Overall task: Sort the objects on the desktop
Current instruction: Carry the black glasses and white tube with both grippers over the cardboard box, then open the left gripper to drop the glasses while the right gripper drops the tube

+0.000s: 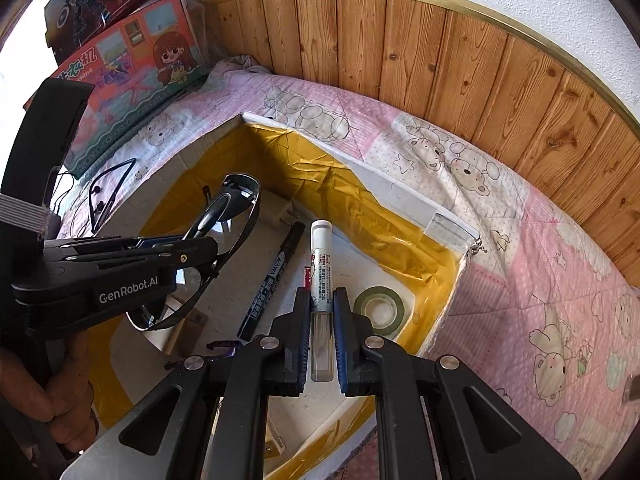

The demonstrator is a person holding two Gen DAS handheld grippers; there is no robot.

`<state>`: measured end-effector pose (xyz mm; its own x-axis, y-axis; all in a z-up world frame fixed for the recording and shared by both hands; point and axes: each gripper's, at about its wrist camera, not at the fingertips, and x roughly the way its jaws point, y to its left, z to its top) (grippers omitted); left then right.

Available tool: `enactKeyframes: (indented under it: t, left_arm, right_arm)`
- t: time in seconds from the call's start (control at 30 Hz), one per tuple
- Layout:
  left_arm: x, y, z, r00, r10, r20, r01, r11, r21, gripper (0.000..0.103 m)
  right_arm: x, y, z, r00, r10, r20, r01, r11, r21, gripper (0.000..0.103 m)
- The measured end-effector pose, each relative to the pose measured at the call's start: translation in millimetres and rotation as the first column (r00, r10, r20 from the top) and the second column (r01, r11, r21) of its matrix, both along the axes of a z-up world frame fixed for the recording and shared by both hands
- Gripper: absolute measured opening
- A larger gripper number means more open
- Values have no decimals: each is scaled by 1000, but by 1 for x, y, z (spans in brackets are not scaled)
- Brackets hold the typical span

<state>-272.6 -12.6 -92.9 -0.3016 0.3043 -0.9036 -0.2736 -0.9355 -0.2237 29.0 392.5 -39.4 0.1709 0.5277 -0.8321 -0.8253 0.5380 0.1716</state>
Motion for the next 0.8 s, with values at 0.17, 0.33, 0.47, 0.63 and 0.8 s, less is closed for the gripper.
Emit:
enactKeyframes:
  t: [0.17,0.33,0.47,0.63,0.8]
  left_arm:
    - [-2,2,-1,1000,0,11,0,1000,2,17]
    - [-3,2,-3,1000,-3,21,3,1000,3,19]
    - [-1,6,-2,1000,-11,22,11,1000,-10,21]
    - [0,5,8,1000,-11,9,11,1000,3,36]
    - [3,1,26,1000,-14,-18,14,1000,19,36]
  right_arm:
    - [3,10,-4,1000,27,0,-27,999,-41,12]
    - [8,17,-8,999,35,4,-35,997,-71,12]
    - [11,19,-11,999,36,14,-34,995,-90,12]
    - [18,15,-12,1000,8,7,-8,996,-87,19]
    - [12,8,-6,1000,20,-5,-20,997,-79,19]
